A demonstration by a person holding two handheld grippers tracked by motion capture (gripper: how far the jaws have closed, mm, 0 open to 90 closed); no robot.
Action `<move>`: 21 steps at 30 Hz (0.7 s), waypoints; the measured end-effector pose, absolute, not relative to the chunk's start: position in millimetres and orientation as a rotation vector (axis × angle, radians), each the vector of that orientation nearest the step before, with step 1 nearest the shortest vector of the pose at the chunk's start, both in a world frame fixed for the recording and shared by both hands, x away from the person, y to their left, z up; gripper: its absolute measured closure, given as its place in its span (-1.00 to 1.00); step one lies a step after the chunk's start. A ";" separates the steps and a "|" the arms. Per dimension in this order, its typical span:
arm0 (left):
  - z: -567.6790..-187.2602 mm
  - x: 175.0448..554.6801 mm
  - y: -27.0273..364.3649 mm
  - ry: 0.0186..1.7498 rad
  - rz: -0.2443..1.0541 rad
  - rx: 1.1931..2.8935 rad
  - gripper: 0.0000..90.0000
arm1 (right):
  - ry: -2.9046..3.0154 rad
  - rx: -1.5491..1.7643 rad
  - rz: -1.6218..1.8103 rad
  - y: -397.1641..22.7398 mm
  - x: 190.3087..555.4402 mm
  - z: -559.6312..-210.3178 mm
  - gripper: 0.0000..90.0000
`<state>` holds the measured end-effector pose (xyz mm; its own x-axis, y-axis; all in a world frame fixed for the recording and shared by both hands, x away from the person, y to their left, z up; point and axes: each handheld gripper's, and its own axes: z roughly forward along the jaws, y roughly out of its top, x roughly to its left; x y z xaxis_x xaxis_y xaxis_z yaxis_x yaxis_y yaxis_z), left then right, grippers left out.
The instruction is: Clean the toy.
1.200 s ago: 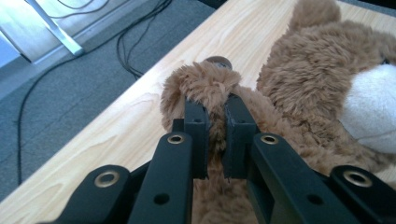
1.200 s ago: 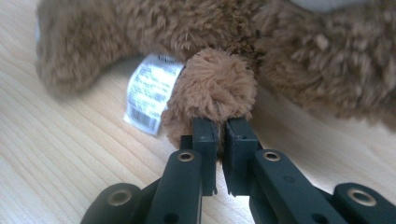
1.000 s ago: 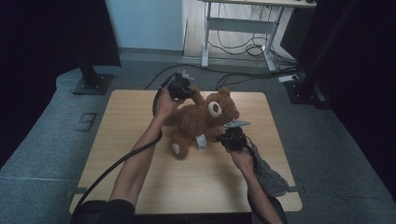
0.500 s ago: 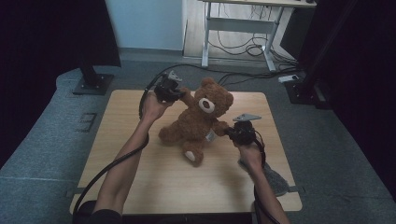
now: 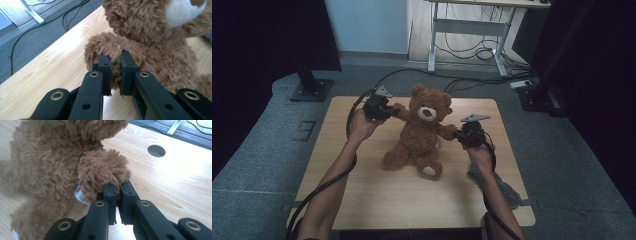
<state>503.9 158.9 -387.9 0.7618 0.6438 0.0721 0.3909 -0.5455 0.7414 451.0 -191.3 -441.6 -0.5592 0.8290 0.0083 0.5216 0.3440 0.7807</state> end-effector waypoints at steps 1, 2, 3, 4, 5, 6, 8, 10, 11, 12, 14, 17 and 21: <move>-390.0 502.5 161.3 0.769 0.433 2.212 0.82 | 2.224 1.188 1.070 -190.7 452.4 -441.9 0.89; -392.3 501.2 163.7 0.772 0.426 2.213 0.82 | 2.226 1.187 1.066 -190.1 454.0 -442.4 0.89; -394.6 500.3 166.1 0.775 0.422 2.211 0.82 | 2.227 1.190 1.065 -189.4 455.5 -442.7 0.89; -397.1 499.5 168.2 0.779 0.417 2.210 0.82 | 2.231 1.190 1.066 -189.0 457.0 -442.8 0.89; -399.5 499.1 170.3 0.784 0.415 2.209 0.82 | 2.232 1.192 1.066 -188.3 458.0 -442.8 0.89; -402.1 499.2 172.3 0.790 0.412 2.207 0.82 | 2.238 1.190 1.063 -187.5 459.1 -442.8 0.89; -407.9 499.7 175.1 0.804 0.405 2.203 0.82 | 2.244 1.186 1.058 -185.9 461.5 -443.4 0.89; -413.6 500.6 176.9 0.814 0.400 2.204 0.82 | 2.249 1.190 1.051 -183.8 463.4 -444.2 0.89; -416.7 501.2 177.5 0.819 0.396 2.205 0.82 | 2.250 1.190 1.049 -182.9 464.6 -444.9 0.88; -419.8 501.9 178.0 0.826 0.394 2.206 0.82 | 2.254 1.192 1.044 -182.1 465.9 -445.7 0.88; -425.8 503.6 179.5 0.834 0.384 2.208 0.82 | 2.261 1.195 1.039 -180.5 468.6 -447.9 0.88; -433.6 505.2 181.2 0.846 0.366 2.210 0.82 | 2.274 1.197 1.029 -178.0 471.0 -451.0 0.89; -440.9 507.2 182.2 0.857 0.346 2.212 0.82 | 2.289 1.203 1.018 -176.0 472.9 -454.7 0.89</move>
